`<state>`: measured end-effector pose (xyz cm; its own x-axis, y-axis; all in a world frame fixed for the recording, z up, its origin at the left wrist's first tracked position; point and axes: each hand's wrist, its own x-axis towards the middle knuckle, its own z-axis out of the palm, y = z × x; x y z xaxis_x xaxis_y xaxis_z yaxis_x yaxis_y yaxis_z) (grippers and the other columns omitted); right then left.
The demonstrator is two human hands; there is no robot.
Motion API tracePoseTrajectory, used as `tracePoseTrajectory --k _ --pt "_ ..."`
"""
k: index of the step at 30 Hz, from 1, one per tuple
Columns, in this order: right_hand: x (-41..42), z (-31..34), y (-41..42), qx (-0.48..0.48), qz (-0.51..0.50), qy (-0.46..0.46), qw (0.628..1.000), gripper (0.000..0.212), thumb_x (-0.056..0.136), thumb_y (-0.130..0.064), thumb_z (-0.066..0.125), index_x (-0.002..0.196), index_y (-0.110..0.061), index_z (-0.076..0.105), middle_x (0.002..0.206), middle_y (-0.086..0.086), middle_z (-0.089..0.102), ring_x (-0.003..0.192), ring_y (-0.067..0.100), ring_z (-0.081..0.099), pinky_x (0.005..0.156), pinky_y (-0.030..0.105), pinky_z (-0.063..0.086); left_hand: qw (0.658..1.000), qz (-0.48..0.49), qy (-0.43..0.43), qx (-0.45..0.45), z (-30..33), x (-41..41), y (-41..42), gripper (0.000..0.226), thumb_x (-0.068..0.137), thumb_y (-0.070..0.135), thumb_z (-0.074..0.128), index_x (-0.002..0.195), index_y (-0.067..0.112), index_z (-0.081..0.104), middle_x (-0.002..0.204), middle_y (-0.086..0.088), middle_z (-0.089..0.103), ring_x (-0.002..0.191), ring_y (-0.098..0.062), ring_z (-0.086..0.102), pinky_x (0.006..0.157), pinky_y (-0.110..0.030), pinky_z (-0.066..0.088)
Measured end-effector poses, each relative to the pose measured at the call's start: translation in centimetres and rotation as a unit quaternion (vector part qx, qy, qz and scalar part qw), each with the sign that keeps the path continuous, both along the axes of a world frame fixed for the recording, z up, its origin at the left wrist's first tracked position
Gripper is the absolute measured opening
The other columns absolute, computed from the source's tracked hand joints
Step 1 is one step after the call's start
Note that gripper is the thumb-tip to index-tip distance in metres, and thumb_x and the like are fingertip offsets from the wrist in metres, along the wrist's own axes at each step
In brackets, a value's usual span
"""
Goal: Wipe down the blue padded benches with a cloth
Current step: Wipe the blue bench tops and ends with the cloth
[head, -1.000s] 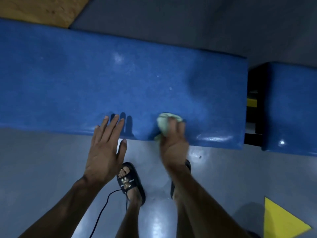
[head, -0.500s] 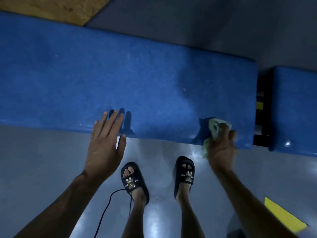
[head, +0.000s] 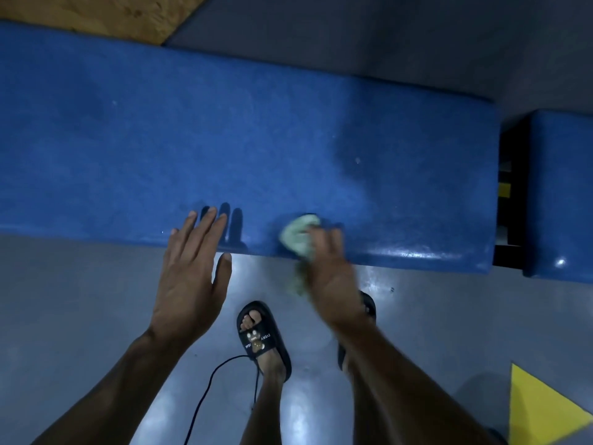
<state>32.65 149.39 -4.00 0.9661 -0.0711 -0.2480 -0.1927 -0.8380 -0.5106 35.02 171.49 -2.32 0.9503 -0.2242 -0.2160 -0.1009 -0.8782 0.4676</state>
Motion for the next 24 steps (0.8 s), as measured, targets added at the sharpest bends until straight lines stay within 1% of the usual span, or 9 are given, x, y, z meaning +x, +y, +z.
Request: tracePoseTrajectory --k 3,5,8,11,14,17,19,21,24 --pt "-1.0 1.0 -8.7 -0.061 -0.084 -0.018 0.994 0.026 0.097 -0.027 0.045 0.122 -0.027 0.040 0.117 0.010 0.051 0.079 0.042 0.062 0.062 0.044 0.050 1.000 0.011 0.002 -0.007 0.0 0.2 0.2 0.061 0.097 0.025 0.038 0.156 0.019 0.023 0.163 0.001 0.024 0.153 -0.015 0.009 0.125 -0.047 0.010" --pt "-0.8 1.7 -12.5 -0.092 -0.150 -0.017 0.984 0.030 0.090 -0.021 0.045 0.119 -0.014 0.043 0.113 0.014 0.049 0.078 0.043 0.058 0.060 0.038 0.040 1.000 0.012 -0.001 -0.010 -0.2 0.3 0.4 0.061 0.097 0.024 0.039 0.156 0.018 0.024 0.163 0.001 0.025 0.153 -0.016 0.010 0.125 -0.048 0.010" --pt "0.0 1.6 -11.4 -0.107 -0.213 -0.009 0.971 0.032 0.085 -0.015 0.051 0.116 -0.009 0.047 0.111 0.015 0.049 0.085 0.043 0.057 0.063 0.037 0.037 1.000 0.016 -0.007 -0.018 -0.3 0.2 0.5 0.060 0.096 0.023 0.040 0.155 0.016 0.027 0.162 0.000 0.026 0.153 -0.016 0.010 0.125 -0.046 0.009" --pt "0.8 0.7 -3.6 -0.053 -0.123 -0.020 0.991 0.048 0.078 -0.026 0.054 0.126 -0.020 0.053 0.129 0.004 0.049 0.097 0.029 0.062 0.068 0.032 0.048 1.000 0.001 -0.013 -0.022 -0.2 0.1 0.5 0.059 0.098 0.023 0.040 0.154 0.014 0.029 0.162 -0.002 0.028 0.153 -0.019 0.013 0.124 -0.050 0.013" --pt "2.5 0.6 5.7 -0.036 -0.041 0.048 0.997 0.051 0.087 -0.028 0.061 0.135 -0.022 0.042 0.143 0.006 0.036 0.086 0.029 0.067 0.064 0.030 0.050 1.000 -0.003 -0.007 -0.020 0.1 0.2 0.7 0.058 0.099 0.027 0.039 0.155 0.016 0.028 0.163 0.000 0.025 0.153 -0.017 0.011 0.123 -0.051 0.014" --pt "3.7 0.9 9.6 -0.062 0.050 0.009 0.997 0.051 0.085 -0.025 0.071 0.128 -0.019 0.044 0.128 0.005 0.044 0.072 0.021 0.069 0.056 0.026 0.053 1.000 -0.008 0.000 -0.009 0.6 0.6 0.6 0.058 0.100 0.031 0.037 0.156 0.018 0.026 0.163 0.004 0.021 0.153 -0.014 0.007 0.124 -0.048 0.012" --pt "3.7 1.0 7.2 -0.062 0.091 0.021 0.994 0.047 0.084 -0.023 0.070 0.124 -0.020 0.045 0.122 0.006 0.049 0.066 0.023 0.068 0.051 0.030 0.054 1.000 -0.016 -0.008 -0.007 1.1 1.0 0.4 0.058 0.100 0.031 0.036 0.156 0.018 0.027 0.163 0.003 0.023 0.153 -0.014 0.008 0.124 -0.047 0.011" --pt "2.9 1.1 1.8 -0.107 0.104 -0.001 0.989 0.050 0.079 -0.022 0.073 0.120 -0.023 0.045 0.117 0.007 0.055 0.055 0.025 0.067 0.042 0.031 0.051 1.000 -0.021 -0.014 -0.012 1.8 1.4 -0.2 0.058 0.099 0.031 0.036 0.155 0.016 0.029 0.163 0.003 0.024 0.153 -0.015 0.009 0.124 -0.048 0.012" --pt "0.7 2.2 -8.8 -0.138 0.042 0.050 0.988 0.046 0.081 -0.021 0.068 0.122 -0.027 0.047 0.118 0.007 0.053 0.061 0.035 0.067 0.047 0.038 0.052 0.999 -0.030 -0.016 -0.024 2.5 1.9 -1.6 0.058 0.100 0.032 0.035 0.155 0.015 0.029 0.163 0.002 0.024 0.153 -0.016 0.009 0.124 -0.050 0.013"
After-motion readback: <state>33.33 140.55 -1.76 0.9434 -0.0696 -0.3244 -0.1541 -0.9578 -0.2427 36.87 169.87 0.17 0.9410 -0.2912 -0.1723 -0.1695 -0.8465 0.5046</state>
